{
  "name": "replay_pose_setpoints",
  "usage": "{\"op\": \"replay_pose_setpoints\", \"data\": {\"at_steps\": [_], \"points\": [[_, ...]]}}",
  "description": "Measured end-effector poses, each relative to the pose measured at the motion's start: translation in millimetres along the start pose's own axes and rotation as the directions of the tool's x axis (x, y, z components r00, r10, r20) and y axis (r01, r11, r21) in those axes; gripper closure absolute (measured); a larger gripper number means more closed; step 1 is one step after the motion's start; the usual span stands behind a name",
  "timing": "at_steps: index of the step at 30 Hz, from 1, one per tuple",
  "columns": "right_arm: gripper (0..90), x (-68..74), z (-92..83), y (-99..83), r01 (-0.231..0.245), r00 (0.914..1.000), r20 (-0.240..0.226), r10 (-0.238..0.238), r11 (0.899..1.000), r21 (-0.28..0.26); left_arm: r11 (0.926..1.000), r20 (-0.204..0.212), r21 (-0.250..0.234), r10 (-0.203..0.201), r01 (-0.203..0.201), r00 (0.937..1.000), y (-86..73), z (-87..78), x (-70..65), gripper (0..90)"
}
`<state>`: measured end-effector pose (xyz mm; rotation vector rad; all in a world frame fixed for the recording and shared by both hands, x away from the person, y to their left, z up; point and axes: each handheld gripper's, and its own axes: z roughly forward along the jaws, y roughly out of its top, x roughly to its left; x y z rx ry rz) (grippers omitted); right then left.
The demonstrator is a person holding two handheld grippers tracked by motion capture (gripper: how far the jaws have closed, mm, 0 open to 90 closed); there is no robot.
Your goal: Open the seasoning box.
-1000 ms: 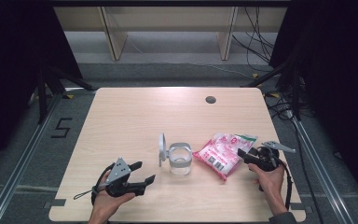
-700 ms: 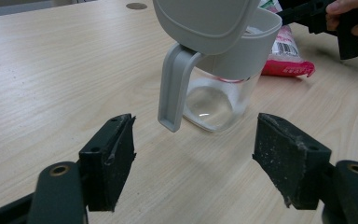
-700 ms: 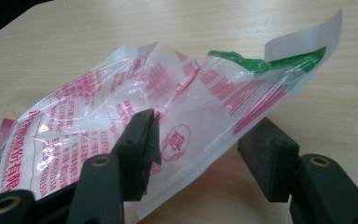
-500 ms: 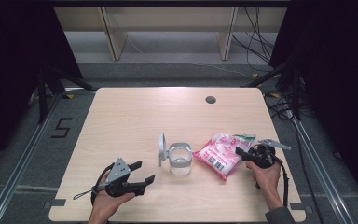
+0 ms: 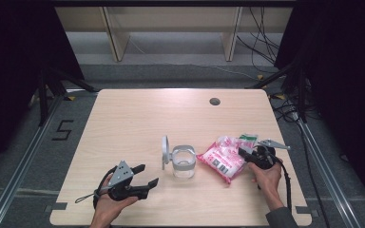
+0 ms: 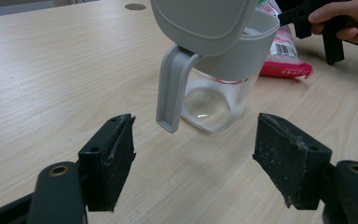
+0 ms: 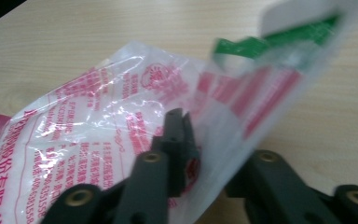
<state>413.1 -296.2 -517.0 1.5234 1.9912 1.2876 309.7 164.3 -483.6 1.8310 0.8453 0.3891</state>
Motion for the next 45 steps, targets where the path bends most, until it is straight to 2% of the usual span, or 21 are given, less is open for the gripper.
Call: {"op": "replay_pose_setpoints", "data": {"at_steps": [8,9,10,11,12,13,14,18,21,22,23,24,25,32,36,37,39,40,42,43,45], "points": [[88.7,4.7,-0.4,0.9,0.049,0.9987,-0.015,-0.050,0.999,-0.015,1.0000,-0.001,-0.002,-0.004,0.004,1.0000,0.0,-0.1,0.1,27.9],[88.9,9.1,-2.0,0.7,0.009,0.9998,-0.016,-0.009,1.000,-0.011,1.0000,0.001,-0.004,-0.006,0.006,1.0000,-0.3,0.3,0.4,27.9],[89.0,5.6,-2.3,1.7,0.064,0.9978,-0.015,-0.065,0.998,-0.024,0.9999,0.003,-0.009,-0.007,0.007,1.0000,-0.6,0.8,0.6,28.0],[89.2,10.7,-4.0,1.6,0.006,0.9995,-0.032,-0.007,1.000,-0.018,0.9999,0.003,-0.007,-0.007,0.007,1.0000,-0.8,0.8,0.8,28.0],[89.3,7.4,-3.4,2.7,0.063,0.9974,-0.032,-0.065,0.997,-0.040,0.9998,0.001,-0.011,-0.016,0.016,0.9999,-1.0,1.1,0.3,28.0],[89.4,11.5,-6.0,3.2,0.037,0.9990,-0.024,-0.037,0.999,-0.028,1.0000,-0.003,0.002,-0.006,0.006,1.0000,-0.8,0.4,1.0,27.9],[89.5,8.4,-6.0,4.7,0.089,0.9954,-0.029,-0.091,0.995,-0.052,1.0000,-0.007,0.004,-0.007,0.007,1.0000,-0.9,0.2,0.9,27.9],[89.8,12.4,-11.9,7.6,0.097,0.9937,-0.047,-0.101,0.992,-0.085,0.9999,0.009,-0.002,-0.013,0.013,0.9999,-1.7,2.3,1.5,27.9],[90.0,18.6,-20.2,9.1,0.060,0.9956,-0.067,-0.065,0.995,-0.073,1.0000,0.009,0.001,-0.009,0.009,0.9999,-1.7,2.4,1.7,28.0],[90.0,16.5,-20.1,10.5,0.111,0.9907,-0.068,-0.118,0.989,-0.098,0.9999,0.009,0.000,-0.010,0.010,0.9999,-1.6,2.3,1.6,28.0],[90.0,23.4,-23.1,10.6,0.059,0.9950,-0.075,-0.065,0.994,-0.087,0.9999,0.006,0.002,-0.010,0.010,0.9999,-1.4,1.8,1.4,28.0],[90.0,22.7,-24.6,12.8,0.109,0.9899,-0.078,-0.118,0.988,-0.109,0.9999,0.001,0.006,-0.009,0.009,1.0000,-1.2,1.3,1.1,28.0],[90.0,27.0,-26.4,13.1,0.091,0.9911,-0.086,-0.101,0.990,-0.110,0.9999,0.001,0.005,-0.010,0.010,1.0000,-1.3,1.3,1.1,28.0],[90.0,40.0,-37.1,19.4,0.178,0.9780,-0.088,-0.189,0.977,-0.122,0.9999,0.005,0.001,-0.014,0.014,0.9999,-2.1,3.4,-0.5,28.0],[90.0,47.4,-41.2,21.2,0.153,0.9809,-0.099,-0.168,0.978,-0.144,0.9998,0.011,0.008,0.020,-0.020,0.9997,-2.2,3.2,3.0,28.0],[90.0,46.2,-40.6,22.8,0.179,0.9755,-0.099,-0.197,0.970,-0.164,0.9998,0.012,0.008,0.020,-0.020,0.9997,-2.4,3.4,3.2,28.0],[90.0,50.4,-44.1,24.7,0.147,0.9799,-0.110,-0.167,0.975,-0.165,0.9999,0.013,0.008,0.014,-0.015,0.9998,-2.6,3.5,2.6,28.0],[90.0,50.0,-45.4,26.8,0.158,0.9773,-0.113,-0.179,0.972,-0.173,0.9999,0.010,-0.001,-0.017,0.017,0.9998,-3.1,4.4,0.5,28.0],[90.0,50.5,-47.3,29.7,0.171,0.9738,-0.115,-0.196,0.965,-0.199,0.9999,0.010,0.005,-0.011,0.011,0.9999,-3.0,4.1,0.6,28.1],[90.0,53.6,-50.6,30.5,0.145,0.9784,-0.119,-0.169,0.971,-0.189,0.9999,0.010,0.008,-0.009,0.009,0.9999,-3.1,4.0,0.7,28.1],[90.0,52.8,-54.2,34.1,0.175,0.9741,-0.107,-0.199,0.965,-0.194,0.9999,0.009,0.010,-0.010,0.010,0.9999,-3.4,4.3,0.4,28.1]]}}
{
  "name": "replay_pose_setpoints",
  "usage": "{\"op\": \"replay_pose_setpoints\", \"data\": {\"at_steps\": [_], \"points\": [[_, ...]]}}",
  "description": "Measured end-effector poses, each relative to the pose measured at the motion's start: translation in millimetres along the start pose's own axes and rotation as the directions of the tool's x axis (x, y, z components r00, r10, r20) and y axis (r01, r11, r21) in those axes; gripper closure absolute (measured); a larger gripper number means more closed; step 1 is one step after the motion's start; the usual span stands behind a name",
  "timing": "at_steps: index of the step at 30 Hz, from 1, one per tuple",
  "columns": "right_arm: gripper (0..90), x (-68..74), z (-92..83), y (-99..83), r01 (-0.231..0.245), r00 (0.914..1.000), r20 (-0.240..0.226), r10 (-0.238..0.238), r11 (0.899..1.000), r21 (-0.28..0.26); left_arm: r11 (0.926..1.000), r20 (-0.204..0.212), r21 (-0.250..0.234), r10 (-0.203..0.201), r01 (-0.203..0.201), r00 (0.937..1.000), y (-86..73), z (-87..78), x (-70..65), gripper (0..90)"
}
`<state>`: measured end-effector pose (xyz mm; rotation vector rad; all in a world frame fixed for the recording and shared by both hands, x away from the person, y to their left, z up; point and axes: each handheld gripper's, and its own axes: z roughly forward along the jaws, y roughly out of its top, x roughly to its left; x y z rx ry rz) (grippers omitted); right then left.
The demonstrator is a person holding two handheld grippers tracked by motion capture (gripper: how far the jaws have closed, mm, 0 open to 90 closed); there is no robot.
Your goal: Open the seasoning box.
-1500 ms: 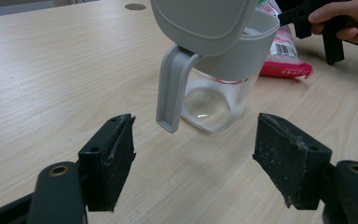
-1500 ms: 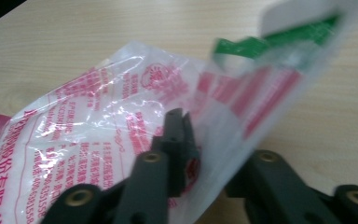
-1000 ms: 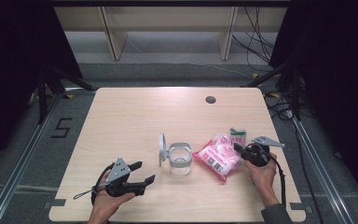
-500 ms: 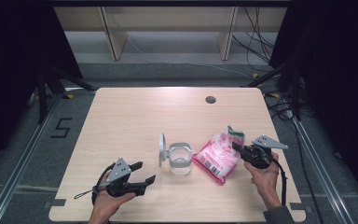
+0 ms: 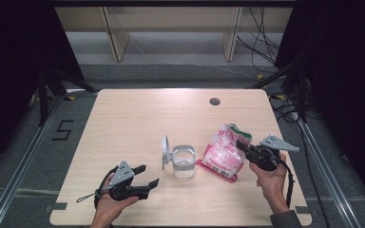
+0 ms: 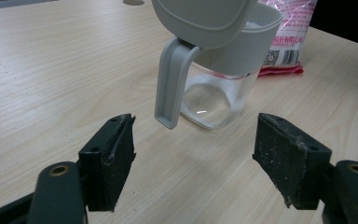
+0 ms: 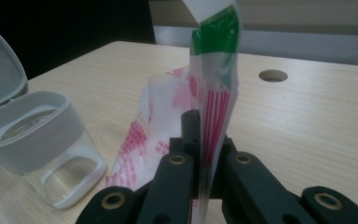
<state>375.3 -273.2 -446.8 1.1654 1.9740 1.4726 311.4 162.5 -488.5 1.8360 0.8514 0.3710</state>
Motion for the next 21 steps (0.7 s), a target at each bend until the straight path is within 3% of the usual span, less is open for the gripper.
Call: {"op": "replay_pose_setpoints", "data": {"at_steps": [2,6,13,15,16,19,20,21], "points": [[90.0,1.5,-0.4,1.1,-0.023,0.9996,-0.014,0.023,0.999,-0.024,1.0000,-0.004,0.005,0.002,-0.002,1.0000,0.1,-0.1,-0.6,28.1],[90.0,4.1,-2.8,4.6,-0.017,0.9999,-0.001,0.017,1.000,-0.027,1.0000,0.000,-0.004,-0.002,0.002,1.0000,-0.4,1.4,-1.7,28.1],[90.0,12.5,-4.4,12.9,0.048,0.9985,-0.024,-0.049,0.998,-0.036,1.0000,-0.001,-0.001,-0.002,0.002,1.0000,-0.3,-0.8,-0.7,28.2],[90.0,16.4,-4.9,14.1,0.028,0.9992,-0.028,-0.029,0.999,-0.036,1.0000,-0.007,0.006,0.007,-0.007,1.0000,0.2,-2.3,0.0,28.2],[90.0,15.6,-4.6,15.5,0.048,0.9980,-0.038,-0.050,0.998,-0.046,1.0000,-0.008,0.003,0.005,-0.005,1.0000,0.3,-2.3,-0.1,28.2],[90.0,21.7,-7.3,20.5,0.038,0.9980,-0.049,-0.041,0.998,-0.055,1.0000,-0.005,-0.003,-0.006,0.006,1.0000,-0.4,-1.4,-1.2,28.2],[90.0,23.1,-8.7,23.3,0.064,0.9972,-0.036,-0.066,0.996,-0.064,1.0000,0.001,-0.007,-0.007,0.007,1.0000,-0.7,-0.8,-1.2,28.2],[90.0,26.0,-10.2,24.8,0.044,0.9975,-0.052,-0.047,0.997,-0.055,1.0000,0.000,0.002,0.005,-0.005,1.0000,-0.7,-1.3,-0.7,28.2]]}}
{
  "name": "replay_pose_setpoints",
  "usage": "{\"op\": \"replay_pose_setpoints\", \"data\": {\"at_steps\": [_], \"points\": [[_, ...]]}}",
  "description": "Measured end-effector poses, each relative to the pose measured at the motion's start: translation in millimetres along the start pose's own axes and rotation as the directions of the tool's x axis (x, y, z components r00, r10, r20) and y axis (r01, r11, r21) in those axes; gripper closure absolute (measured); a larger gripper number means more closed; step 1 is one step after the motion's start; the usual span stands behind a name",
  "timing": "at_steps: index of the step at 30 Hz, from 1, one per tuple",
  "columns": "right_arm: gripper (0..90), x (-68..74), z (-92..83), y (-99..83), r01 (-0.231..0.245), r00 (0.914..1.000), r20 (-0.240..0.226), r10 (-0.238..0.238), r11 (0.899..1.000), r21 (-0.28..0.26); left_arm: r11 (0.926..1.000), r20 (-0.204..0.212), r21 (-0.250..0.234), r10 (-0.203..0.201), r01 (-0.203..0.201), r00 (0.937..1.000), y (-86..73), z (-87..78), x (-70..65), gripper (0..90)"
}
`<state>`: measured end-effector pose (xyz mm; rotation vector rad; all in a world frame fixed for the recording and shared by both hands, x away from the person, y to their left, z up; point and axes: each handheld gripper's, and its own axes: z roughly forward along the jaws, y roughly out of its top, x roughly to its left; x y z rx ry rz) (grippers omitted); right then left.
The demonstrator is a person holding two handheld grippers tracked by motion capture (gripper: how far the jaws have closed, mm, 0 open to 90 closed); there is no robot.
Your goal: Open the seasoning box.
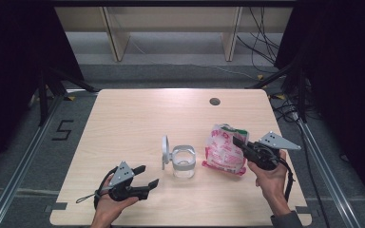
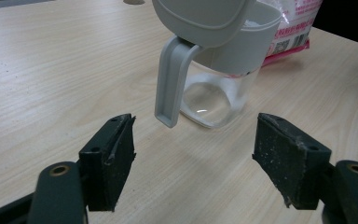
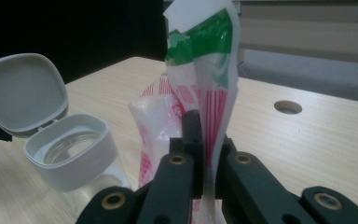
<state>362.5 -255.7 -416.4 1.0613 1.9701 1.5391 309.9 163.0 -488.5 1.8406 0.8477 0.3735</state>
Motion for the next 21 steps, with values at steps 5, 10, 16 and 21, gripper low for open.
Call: {"op": "replay_pose_setpoints", "data": {"at_steps": [5,10,16,21], "points": [[90.0,3.3,-1.9,6.6,0.065,0.9977,0.020,-0.065,0.997,-0.031,1.0000,0.000,-0.002,-0.002,0.002,1.0000,-0.3,0.0,-0.5,28.3],[90.0,4.9,-2.6,9.6,0.079,0.9968,0.013,-0.079,0.996,-0.044,1.0000,-0.011,0.003,-0.004,0.004,0.9999,-0.5,-1.5,0.2,28.4],[90.0,7.6,-7.9,12.6,0.009,0.9999,-0.006,-0.009,0.999,-0.034,1.0000,-0.004,-0.004,-0.003,0.003,1.0000,0.0,-2.2,-0.2,28.4],[90.0,6.6,-9.6,15.2,0.029,0.9996,0.000,-0.029,0.999,-0.041,1.0000,-0.009,0.001,-0.001,0.001,1.0000,0.2,-3.0,-0.7,28.5]]}}
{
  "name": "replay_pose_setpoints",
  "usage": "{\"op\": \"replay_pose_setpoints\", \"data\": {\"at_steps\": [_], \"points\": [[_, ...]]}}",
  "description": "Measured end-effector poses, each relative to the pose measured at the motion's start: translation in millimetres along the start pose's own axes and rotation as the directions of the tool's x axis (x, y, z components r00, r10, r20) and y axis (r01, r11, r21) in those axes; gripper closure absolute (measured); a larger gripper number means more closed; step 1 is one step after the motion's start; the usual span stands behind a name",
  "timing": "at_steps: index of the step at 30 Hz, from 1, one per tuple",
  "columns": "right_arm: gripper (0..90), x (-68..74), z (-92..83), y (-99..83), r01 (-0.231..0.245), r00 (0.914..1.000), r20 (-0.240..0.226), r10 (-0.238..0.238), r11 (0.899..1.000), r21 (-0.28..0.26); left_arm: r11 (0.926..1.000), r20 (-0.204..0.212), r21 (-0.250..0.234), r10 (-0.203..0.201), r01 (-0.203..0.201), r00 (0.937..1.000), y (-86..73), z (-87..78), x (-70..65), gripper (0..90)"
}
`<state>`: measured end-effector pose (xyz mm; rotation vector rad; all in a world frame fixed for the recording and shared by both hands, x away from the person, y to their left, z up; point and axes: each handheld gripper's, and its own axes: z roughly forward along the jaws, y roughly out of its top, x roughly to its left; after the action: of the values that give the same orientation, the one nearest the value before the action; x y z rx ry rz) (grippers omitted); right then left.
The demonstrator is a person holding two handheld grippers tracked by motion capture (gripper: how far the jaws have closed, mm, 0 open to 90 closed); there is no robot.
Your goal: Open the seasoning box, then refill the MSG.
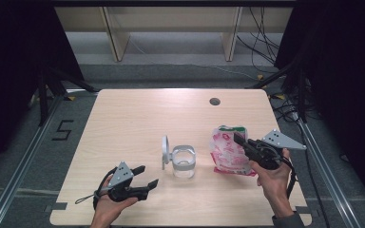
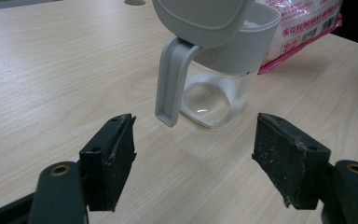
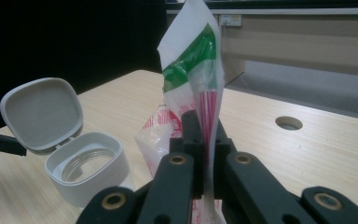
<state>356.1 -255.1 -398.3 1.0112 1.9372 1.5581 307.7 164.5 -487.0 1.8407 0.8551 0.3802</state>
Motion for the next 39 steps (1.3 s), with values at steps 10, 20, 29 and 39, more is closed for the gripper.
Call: {"op": "replay_pose_setpoints", "data": {"at_steps": [10,20,29,39], "points": [[90.0,2.7,-1.4,5.6,0.011,0.9999,0.004,-0.011,1.000,-0.003,0.9998,-0.005,-0.010,-0.016,0.016,0.9999,-1.9,-2.0,0.4,28.5],[90.0,4.7,-4.4,10.6,-0.013,0.9999,0.001,0.013,1.000,-0.022,0.9999,0.012,0.009,0.011,-0.011,0.9999,-0.7,2.3,-7.3,28.6],[90.0,9.1,-10.8,26.4,0.021,0.9994,-0.029,-0.022,0.999,-0.036,0.9986,0.079,0.029,0.041,-0.043,0.9960,-1.2,25.3,-35.7,29.1],[90.0,22.7,-12.3,39.7,0.038,0.9960,-0.079,-0.042,0.998,-0.048,0.9973,0.155,0.028,0.063,-0.068,0.9859,5.8,69.7,-84.8,29.5]]}}
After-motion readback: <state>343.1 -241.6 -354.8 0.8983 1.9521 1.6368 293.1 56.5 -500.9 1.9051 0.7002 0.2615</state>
